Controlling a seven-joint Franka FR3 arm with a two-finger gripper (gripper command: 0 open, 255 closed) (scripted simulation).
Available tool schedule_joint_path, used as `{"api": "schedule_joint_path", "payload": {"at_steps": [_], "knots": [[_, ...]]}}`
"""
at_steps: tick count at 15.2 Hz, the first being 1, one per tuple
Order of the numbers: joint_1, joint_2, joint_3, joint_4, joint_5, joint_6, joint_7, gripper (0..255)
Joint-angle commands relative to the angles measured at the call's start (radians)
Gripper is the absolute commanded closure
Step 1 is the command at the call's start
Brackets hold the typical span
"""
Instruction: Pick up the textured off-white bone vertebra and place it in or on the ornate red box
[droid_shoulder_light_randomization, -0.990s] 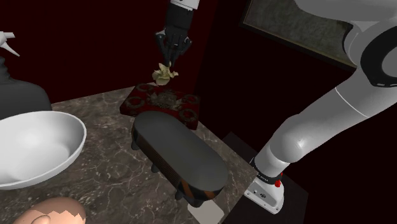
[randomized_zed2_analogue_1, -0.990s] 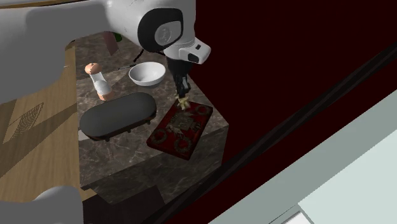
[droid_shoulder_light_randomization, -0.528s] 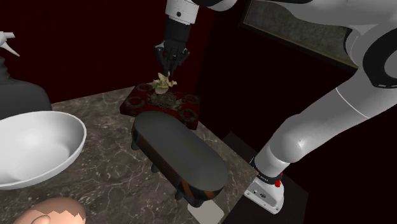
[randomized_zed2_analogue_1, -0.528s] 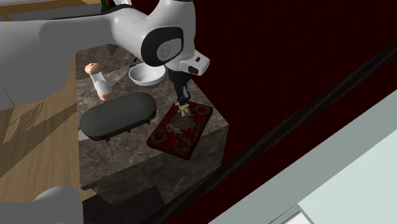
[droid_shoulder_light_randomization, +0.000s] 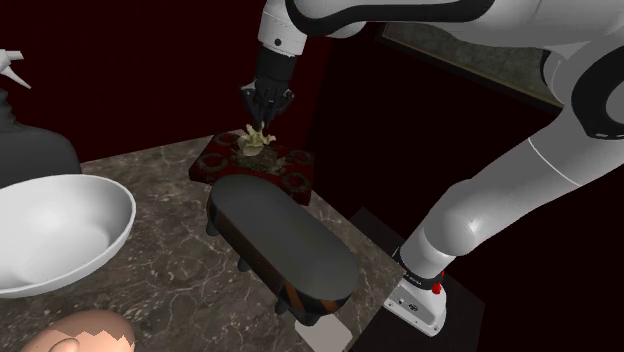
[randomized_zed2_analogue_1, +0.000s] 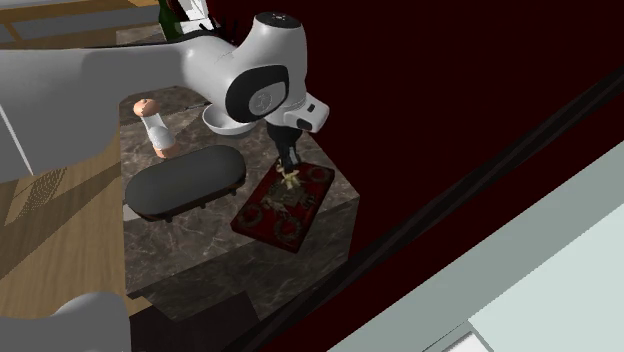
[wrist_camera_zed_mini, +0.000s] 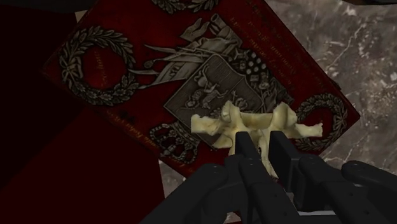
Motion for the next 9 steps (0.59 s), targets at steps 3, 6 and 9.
{"api": "schedule_joint_path", "payload": {"at_steps": [3,6,9], "knots": [[0.000,0.008,0.002,-0.013,-0.002,-0.001,0.001,255],[0.000,0.008,0.002,-0.013,-0.002,-0.001,0.001,255],[0.001,0.006,0.003,-0.016,-0.001,0.000,0.002,0]]}}
